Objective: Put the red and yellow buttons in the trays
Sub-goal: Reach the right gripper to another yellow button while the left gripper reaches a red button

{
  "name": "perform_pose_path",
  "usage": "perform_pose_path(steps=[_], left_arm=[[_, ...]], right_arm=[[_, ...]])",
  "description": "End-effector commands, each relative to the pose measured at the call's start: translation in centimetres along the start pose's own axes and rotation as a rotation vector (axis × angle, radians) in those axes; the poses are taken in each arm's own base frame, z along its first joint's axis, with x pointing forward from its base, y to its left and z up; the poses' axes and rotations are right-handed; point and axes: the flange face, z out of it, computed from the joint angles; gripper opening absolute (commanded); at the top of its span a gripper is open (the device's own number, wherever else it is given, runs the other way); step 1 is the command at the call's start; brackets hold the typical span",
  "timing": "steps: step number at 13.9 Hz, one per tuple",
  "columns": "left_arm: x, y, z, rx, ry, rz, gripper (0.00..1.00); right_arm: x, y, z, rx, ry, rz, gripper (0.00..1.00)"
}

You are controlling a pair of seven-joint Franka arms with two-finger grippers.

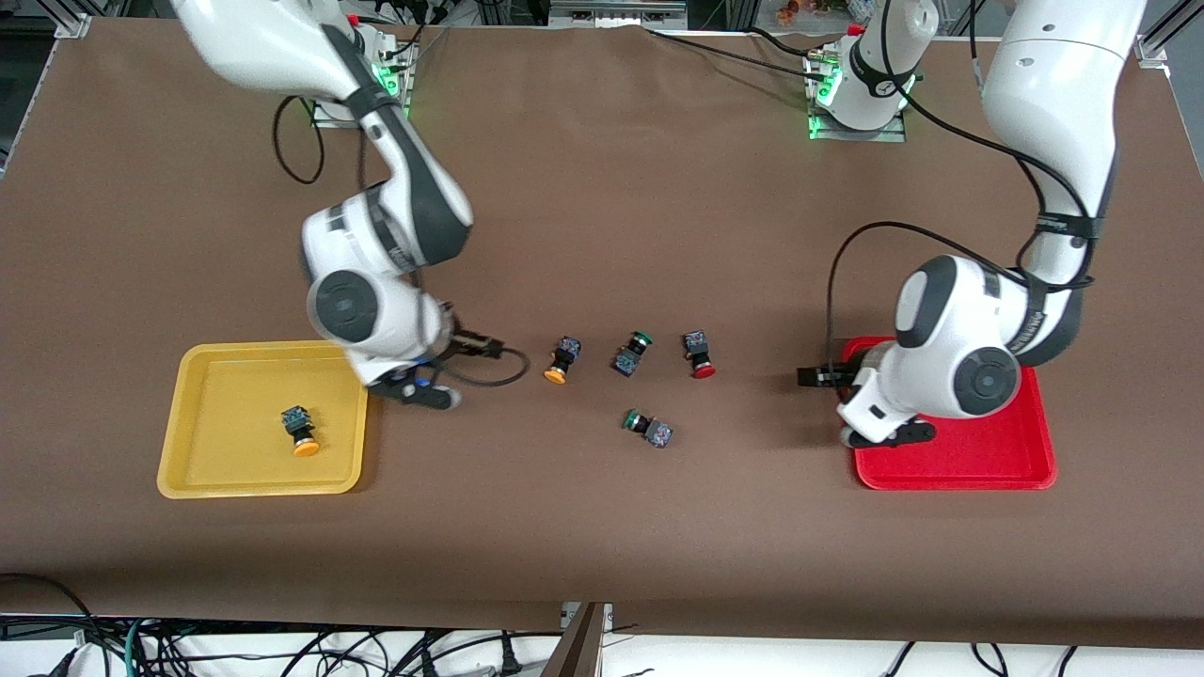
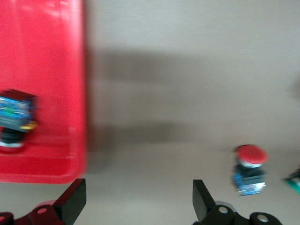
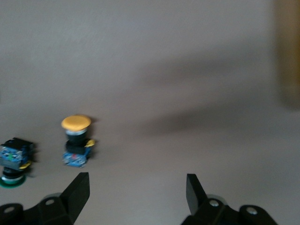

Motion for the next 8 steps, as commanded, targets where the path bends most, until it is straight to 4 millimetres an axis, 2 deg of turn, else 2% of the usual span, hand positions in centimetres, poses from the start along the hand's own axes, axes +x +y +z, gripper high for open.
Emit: perform_pose_path(steps=[1,5,7,8], left_arm=[[-1.9,5.7,3.2,-0.016,0.018,-0.097,1.00],[-4.3,11.0,7.3,-0.020,0.036,-0.207,1.00],[-5.9,13.9,9.9,-0.035,0.058,-0.278,1.00],[-6.5,14.5,11.1,-0.040,0.065,-0.288,1.00]], right_arm=[[-1.8,-2.7,3.2,0.014,0.013,0.103,0.92],[-3.2,-5.7,6.6,0.094,0.011,0.193,0.92],[-4.9,-7.5,8.9,0.112,0.007,0.186,0.92],[-5.2,-7.8,9.8,0.115,0.010,0.201,0.92]])
